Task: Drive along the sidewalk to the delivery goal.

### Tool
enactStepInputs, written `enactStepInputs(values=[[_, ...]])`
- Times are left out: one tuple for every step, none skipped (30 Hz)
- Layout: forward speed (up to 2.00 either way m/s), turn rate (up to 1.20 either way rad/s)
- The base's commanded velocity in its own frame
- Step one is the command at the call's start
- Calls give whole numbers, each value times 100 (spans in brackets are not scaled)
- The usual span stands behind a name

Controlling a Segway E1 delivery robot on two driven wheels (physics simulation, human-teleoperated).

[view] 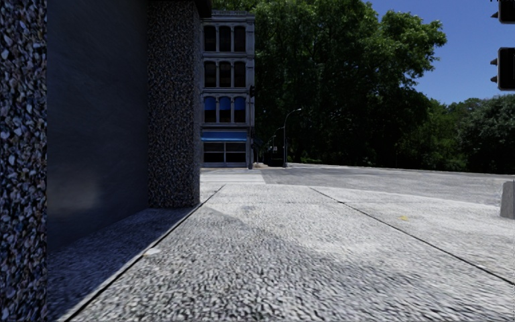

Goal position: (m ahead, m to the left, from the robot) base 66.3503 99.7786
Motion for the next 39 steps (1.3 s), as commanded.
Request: enactStepInputs(values=[[200,0],[200,0],[200,0],[200,0],[200,0],[200,0],[200,0],[200,0],[200,0],[200,0],[200,0],[200,0],[200,0],[200,0],[200,0],[200,0],[200,0],[200,0],[200,0],[200,0],[200,0],[200,0],[200,0],[200,0],[200,0],[200,0],[200,0],[200,0],[200,0],[200,0],[200,0],[200,0],[200,0],[200,0],[200,0],[200,0],[200,0],[200,0],[200,0]])
